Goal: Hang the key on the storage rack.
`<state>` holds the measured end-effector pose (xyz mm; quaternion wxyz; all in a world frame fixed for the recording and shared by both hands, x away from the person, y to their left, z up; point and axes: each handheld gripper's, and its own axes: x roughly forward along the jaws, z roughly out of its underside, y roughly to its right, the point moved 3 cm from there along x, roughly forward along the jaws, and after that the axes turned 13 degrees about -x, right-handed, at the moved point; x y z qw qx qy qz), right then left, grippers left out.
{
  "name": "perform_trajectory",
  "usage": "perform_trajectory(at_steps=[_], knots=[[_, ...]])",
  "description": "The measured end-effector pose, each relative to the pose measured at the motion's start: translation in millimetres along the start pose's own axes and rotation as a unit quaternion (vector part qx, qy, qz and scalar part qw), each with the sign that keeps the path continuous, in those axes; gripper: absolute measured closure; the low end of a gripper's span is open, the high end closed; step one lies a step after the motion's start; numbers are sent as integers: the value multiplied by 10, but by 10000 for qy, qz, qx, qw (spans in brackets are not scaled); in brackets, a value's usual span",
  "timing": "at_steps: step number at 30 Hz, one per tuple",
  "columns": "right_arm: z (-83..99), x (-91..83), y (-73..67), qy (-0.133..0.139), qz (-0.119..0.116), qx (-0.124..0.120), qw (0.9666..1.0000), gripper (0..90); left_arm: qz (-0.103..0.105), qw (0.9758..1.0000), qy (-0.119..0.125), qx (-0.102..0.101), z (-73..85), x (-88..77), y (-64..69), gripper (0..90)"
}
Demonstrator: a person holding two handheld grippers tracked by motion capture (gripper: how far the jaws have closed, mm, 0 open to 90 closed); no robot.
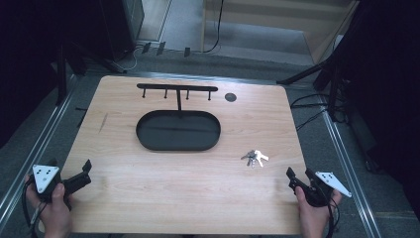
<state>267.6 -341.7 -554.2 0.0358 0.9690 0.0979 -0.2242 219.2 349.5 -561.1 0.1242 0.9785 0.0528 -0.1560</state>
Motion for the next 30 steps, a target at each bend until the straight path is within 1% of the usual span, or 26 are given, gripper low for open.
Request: perform_trajectory(at_steps=[2, 3, 4, 5, 6, 7, 8, 9, 10, 11, 12, 13, 14, 15, 16, 17, 19, 20, 22, 23, 24, 25, 26, 27, 29, 30], knots=[[-21, 25, -45, -59, 6, -3, 10000, 245, -11, 10000, -3, 13, 1, 0, 3, 0], [-70, 55, -109, -215, 8, -189, 9996, 245, -5, 10000, 4, 26, 1, -4, 4, 0], [-70, 55, -109, -215, 8, -189, 9996, 245, -5, 10000, 4, 26, 1, -4, 4, 0], [-113, 68, -154, -357, 17, -339, 9988, 245, -3, 10000, 12, 28, 1, -6, 4, 0], [-169, 74, -205, -457, -62, -499, 9977, 249, -4, 10000, 12, 26, 1, -7, 2, 0], [-248, 82, -270, -601, -239, -696, 9955, 253, -6, 10000, 11, 27, 1, -8, 2, 0], [-297, 95, -307, -747, -286, -775, 9938, 252, -5, 10000, 12, 26, 1, -6, 2, 0], [-377, 126, -363, -1006, -374, -861, 9905, 253, -5, 10000, 9, 26, 1, -5, 3, 0], [-495, 184, -438, -1345, -438, -1015, 9847, 252, -3, 10000, 8, 27, 1, -4, 3, 0], [-495, 184, -438, -1345, -438, -1015, 9847, 252, 2, 10000, 4, 21, 1, -4, 2, 0], [-627, 266, -517, -1721, -438, -1260, 9760, 253, 8, 10000, -2, 16, 0, -4, 0, 0], [-627, 266, -517, -1721, -438, -1260, 9760, 253, 17, 10000, 1, 0, 0, -3, -1, 0], [-697, 301, -552, -1810, -367, -1387, 9730, 258, 16, 10000, 0, -6, 0, -4, -2, 0], [-763, 339, -585, -1912, -345, -1436, 9704, 259, 22, 10000, 4, -7, 0, -4, -4, 0], [-820, 384, -610, -2090, -367, -1414, 9669, 258, 32, 10000, 6, -8, 0, -4, -4, 0], [-876, 445, -637, -2328, -412, -1359, 9621, 254, 34, 10000, 5, -8, 0, -4, -4, 0], [-937, 522, -677, -2613, -510, -1407, 9536, 251, 44, 10000, 5, -15, 0, -4, -4, 0], [-965, 562, -695, -2805, -562, -1449, 9472, 246, 47, 10000, -2, -19, -1, -3, -6, 0], [-1012, 629, -737, -3080, -670, -1558, 9362, 235, 57, 10000, -13, -27, -1, -1, -6, 0], [-1035, 668, -757, -3251, -761, -1563, 9296, 227, 58, 10000, -15, -26, -1, 0, -6, 0], [-1042, 696, -767, -3364, -848, -1533, 9253, 220, 56, 10000, -14, -22, -1, 0, -5, 0], [-1046, 738, -781, -3489, -928, -1559, 9194, 215, 51, 10000, -18, -17, -1, 1, -4, 0], [-1046, 788, -799, -3640, -946, -1663, 9115, 216, 52, 10000, -20, -15, -1, 1, -4, 0], [-1041, 833, -811, -3741, -957, -1753, 9057, 212, 54, 10000, -21, -16, -1, 1, -4, 0], [-1031, 905, -843, -3913, -1007, -1797, 8969, 197, 63, 10000, -26, -14, -1, 0, -7, 0], [-1021, 985, -876, -4028, -1081, -1730, 8923, 175, 70, 10000, -29, -19, -1, 0, -7, 0]])
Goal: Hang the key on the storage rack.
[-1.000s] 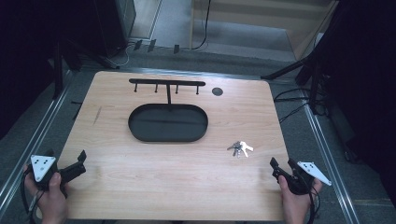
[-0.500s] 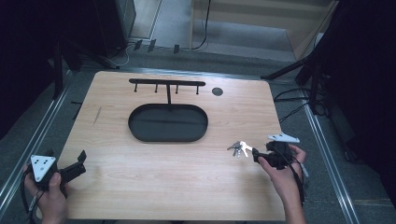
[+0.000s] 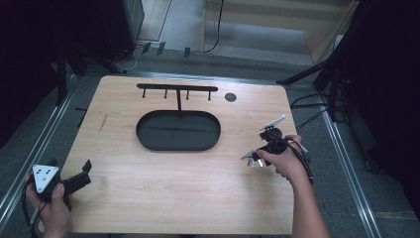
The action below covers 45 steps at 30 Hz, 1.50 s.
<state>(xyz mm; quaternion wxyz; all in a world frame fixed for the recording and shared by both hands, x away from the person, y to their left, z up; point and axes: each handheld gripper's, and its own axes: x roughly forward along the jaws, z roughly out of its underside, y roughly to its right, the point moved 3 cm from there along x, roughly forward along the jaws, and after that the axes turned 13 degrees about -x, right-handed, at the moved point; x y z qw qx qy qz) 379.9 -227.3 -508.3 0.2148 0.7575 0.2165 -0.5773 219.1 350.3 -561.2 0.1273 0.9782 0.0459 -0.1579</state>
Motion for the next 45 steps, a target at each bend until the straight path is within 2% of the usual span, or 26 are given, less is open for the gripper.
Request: perform_trajectory(at_steps=[3, 5, 7, 10, 15, 18, 19, 20, 21, 24, 26, 31, 33, 34, 36, 40, 45], knots=[[-51, 73, -10, -138, -39, 70, 9999, 146, -5, 10000, -4, 2, 0, 1, 1, 0], [-91, 156, -20, -312, 88, 148, 9994, 146, 11, 10000, -5, 2, 0, 1, 0, 0], [-117, 234, -37, -404, 11, 121, 9991, 135, 18, 10000, -14, -7, -1, 1, -2, 0], [-122, 272, -37, -415, -46, 168, 9990, 133, 24, 10000, -19, -8, -1, 0, -4, 0], [-80, 345, -38, -393, 5, 217, 9990, 132, 30, 10000, -28, -5, -2, 3, -5, 0], [-48, 367, -55, -280, -139, 334, 9990, 140, 25, 10000, -34, -5, -2, 4, -5, 0], [-38, 362, -58, -259, -130, 371, 9989, 170, 24, 10000, -24, -6, -2, 5, -4, 0], [-31, 345, -58, -210, -148, 363, 9990, 264, 20, 10000, -25, 2, -1, 5, -3, 0], [-24, 304, -63, -144, -187, 377, 9990, 434, 15, 10000, -30, 5, -1, 5, -2, 0], [1, 254, -71, -186, -307, 368, 9987, 709, 10, 10000, -33, 11, -1, 5, -1, 0], [4, 206, -64, -115, -634, 338, 9974, 853, 4, 10000, -30, 11, -1, 4, 0, 0], [-45, 113, -87, -150, -414, 139, 9989, 865, -2, 10000, -29, 24, -1, 5, 4, 0], [-99, 17, -83, -25, -452, 187, 9988, 865, -1, 10000, -30, 22, -1, 5, 4, 0], [-163, -87, -88, 103, -478, 223, 9986, 866, -1, 10000, -29, 22, -1, 5, 3, 0], [-202, -147, -95, 163, -511, 212, 9983, 865, -3, 10000, -30, 20, -1, 6, 3, 0], [-434, -412, -213, 364, -536, 55, 9979, 866, -1, 10000, -34, 18, -1, 7, 2, 0], [-644, -573, -336, 537, -588, -51, 9968, 865, 6, 10000, -31, 16, -1, 6, 3, 0]])
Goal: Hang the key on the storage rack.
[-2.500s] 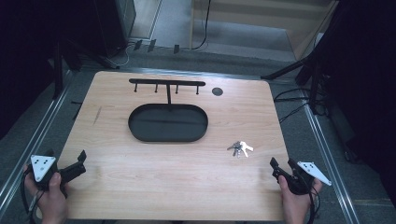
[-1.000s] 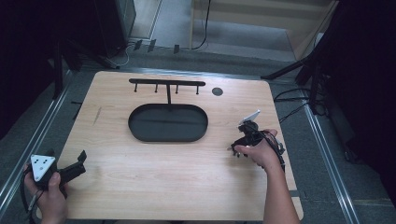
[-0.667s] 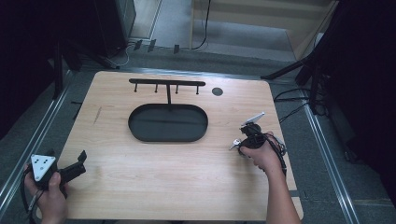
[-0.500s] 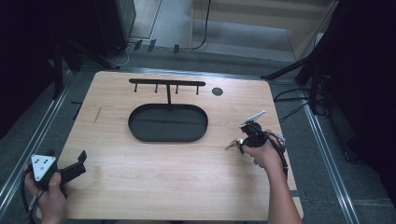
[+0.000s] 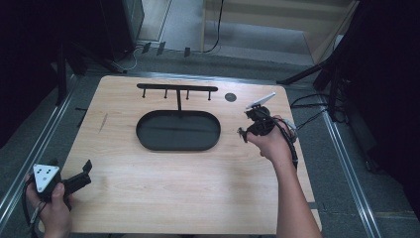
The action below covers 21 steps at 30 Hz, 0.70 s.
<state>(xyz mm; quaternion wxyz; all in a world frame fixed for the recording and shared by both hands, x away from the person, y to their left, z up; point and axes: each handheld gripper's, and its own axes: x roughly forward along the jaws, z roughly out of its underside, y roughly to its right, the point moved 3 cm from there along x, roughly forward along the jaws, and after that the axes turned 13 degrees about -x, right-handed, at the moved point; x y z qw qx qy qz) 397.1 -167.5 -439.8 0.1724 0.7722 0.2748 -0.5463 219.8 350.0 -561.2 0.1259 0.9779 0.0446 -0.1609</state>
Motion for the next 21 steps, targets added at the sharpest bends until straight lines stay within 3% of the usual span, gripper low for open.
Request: perform_trajectory(at_steps=[8, 21], knots=[[-457, -197, -276, 243, -82, -59, 9997, 865, 11, 10000, 0, -6, 0, -1, -2, 0], [-824, -418, -510, 547, -168, -93, 9983, 865, 29, 10000, 12, -22, -1, 1, -3, 0]])
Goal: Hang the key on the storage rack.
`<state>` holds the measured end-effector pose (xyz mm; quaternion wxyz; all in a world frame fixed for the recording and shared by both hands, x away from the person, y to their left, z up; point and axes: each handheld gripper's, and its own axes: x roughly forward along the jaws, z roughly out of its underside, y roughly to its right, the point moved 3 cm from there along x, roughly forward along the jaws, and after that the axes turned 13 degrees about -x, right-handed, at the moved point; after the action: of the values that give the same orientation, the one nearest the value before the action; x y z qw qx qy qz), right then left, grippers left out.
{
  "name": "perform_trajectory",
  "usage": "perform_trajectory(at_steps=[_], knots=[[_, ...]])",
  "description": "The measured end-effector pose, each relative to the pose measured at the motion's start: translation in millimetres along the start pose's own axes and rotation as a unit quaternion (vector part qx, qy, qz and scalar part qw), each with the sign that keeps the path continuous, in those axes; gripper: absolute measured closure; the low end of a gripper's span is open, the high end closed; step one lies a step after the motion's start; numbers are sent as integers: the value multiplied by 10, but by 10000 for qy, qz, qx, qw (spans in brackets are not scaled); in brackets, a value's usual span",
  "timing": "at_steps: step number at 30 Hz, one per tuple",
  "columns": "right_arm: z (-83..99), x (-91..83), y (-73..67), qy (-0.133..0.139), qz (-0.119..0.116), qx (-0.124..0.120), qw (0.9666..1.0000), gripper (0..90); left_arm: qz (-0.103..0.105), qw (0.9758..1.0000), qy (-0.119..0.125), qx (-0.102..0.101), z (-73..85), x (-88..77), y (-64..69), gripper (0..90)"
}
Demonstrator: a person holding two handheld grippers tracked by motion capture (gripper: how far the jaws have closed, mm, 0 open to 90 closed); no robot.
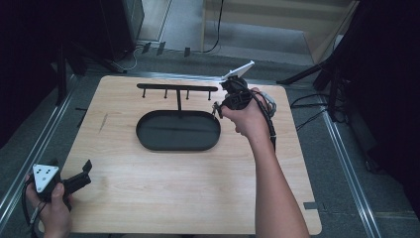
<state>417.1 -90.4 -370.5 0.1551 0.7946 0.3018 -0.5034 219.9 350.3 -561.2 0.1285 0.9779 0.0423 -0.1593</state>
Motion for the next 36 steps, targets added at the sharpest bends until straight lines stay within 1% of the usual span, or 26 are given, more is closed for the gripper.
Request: perform_trajectory(at_steps=[4, 12, 14, 17, 25, 28, 32, 36], knots=[[-75, -18, -33, 41, 28, -3, 10000, 865, 4, 10000, -8, -5, 0, -1, -2, 0], [-164, -19, -68, 3, 122, -34, 9999, 865, 8, 10000, -18, -5, -1, -2, -3, 0], [-185, -19, -69, 18, 145, -9, 9999, 865, 8, 10000, -13, -10, -1, -2, -4, 0], [-213, -6, -69, -29, 182, -20, 9998, 865, 6, 10000, -12, -15, -1, -2, -5, 0], [-270, 0, -66, -96, 276, -1, 9996, 864, 22, 10000, -16, -26, -2, -2, -9, 0], [-284, 6, -65, -80, 299, 3, 9995, 864, 25, 10000, -14, -28, -3, -2, -10, 0], [-301, 11, -73, -128, 320, -35, 9994, 863, 25, 10000, -21, -31, -3, -1, -10, 0], [-327, 13, -81, -99, 355, -71, 9993, 862, 29, 10000, -23, -38, -4, -2, -13, 0]])
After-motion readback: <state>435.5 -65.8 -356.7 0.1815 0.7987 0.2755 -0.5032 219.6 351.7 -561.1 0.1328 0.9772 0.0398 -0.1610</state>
